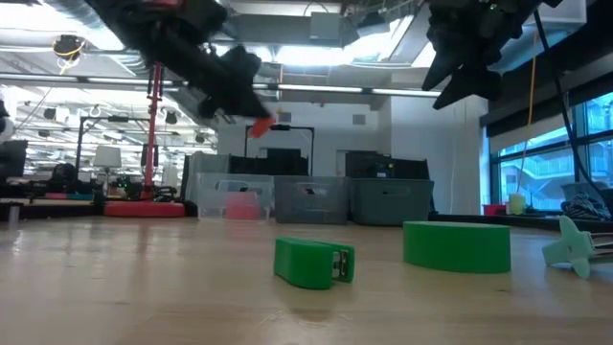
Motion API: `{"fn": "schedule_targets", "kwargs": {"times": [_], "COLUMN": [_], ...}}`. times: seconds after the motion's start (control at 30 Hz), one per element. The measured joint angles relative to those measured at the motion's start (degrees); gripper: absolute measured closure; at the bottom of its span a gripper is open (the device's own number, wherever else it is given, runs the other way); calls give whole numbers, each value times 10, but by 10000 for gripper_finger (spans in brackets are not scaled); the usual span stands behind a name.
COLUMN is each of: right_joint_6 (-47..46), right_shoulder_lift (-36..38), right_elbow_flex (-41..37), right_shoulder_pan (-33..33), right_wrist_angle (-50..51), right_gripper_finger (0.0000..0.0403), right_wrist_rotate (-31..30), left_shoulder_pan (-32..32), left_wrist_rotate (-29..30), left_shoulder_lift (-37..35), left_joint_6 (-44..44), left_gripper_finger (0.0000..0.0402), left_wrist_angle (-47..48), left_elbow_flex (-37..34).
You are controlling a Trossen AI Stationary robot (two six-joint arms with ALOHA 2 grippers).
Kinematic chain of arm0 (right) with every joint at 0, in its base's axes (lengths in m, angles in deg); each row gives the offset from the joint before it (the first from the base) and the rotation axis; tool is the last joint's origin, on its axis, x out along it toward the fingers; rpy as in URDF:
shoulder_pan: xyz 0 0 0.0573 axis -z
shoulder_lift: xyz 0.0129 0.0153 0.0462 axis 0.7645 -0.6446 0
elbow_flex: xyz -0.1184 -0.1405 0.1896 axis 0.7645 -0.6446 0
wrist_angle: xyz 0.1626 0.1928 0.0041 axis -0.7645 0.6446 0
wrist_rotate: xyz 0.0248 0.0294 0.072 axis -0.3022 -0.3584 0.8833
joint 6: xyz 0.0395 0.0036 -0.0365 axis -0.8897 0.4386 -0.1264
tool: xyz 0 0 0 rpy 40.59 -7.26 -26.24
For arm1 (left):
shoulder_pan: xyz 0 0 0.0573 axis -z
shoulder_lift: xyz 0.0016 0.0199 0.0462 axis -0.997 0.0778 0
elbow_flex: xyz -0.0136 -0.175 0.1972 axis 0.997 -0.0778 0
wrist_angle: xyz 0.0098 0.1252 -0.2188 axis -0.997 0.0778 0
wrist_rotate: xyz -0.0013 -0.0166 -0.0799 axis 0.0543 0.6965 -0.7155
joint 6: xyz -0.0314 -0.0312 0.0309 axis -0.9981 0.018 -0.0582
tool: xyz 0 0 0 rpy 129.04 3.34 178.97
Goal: Pick and place Stapler, Stapler remover, tape
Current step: Put the orange tape into the transparent bin
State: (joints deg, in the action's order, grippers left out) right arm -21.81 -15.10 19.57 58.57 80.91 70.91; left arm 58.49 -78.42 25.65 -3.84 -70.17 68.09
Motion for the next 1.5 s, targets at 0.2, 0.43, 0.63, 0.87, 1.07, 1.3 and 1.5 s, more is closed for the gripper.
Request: {"fn": "schedule_targets", "kwargs": {"times": [0.2, 0.43, 0.63, 0.87, 1.07, 1.3, 1.5], "right_joint_6": [13, 19, 24, 16, 22, 28, 28], "right_shoulder_lift": [0, 0, 0, 0, 0, 0, 0], "right_elbow_flex": [0, 0, 0, 0, 0, 0, 0], "right_shoulder_pan": [1, 5, 5, 5, 5, 5, 5], "right_wrist_angle": [-2, -28, -44, -42, -42, -42, -42], "right_gripper_finger": [187, 187, 187, 187, 187, 187, 187], "right_wrist_rotate": [-2, -12, -12, -11, -15, -19, -19], "left_shoulder_pan": [-100, -162, -167, -140, -97, -83, -79], "left_wrist_rotate": [-17, -43, -59, -114, -130, -133, -143], "left_shoulder_lift": [18, 69, 166, 255, 256, 257, 257], "left_joint_6": [104, 168, 203, 222, 282, 300, 303], "left_gripper_finger": [374, 374, 374, 374, 374, 374, 374], "left_wrist_angle": [294, 332, 373, 433, 512, 532, 504], "left_elbow_flex": [120, 180, 218, 287, 330, 314, 300]}}
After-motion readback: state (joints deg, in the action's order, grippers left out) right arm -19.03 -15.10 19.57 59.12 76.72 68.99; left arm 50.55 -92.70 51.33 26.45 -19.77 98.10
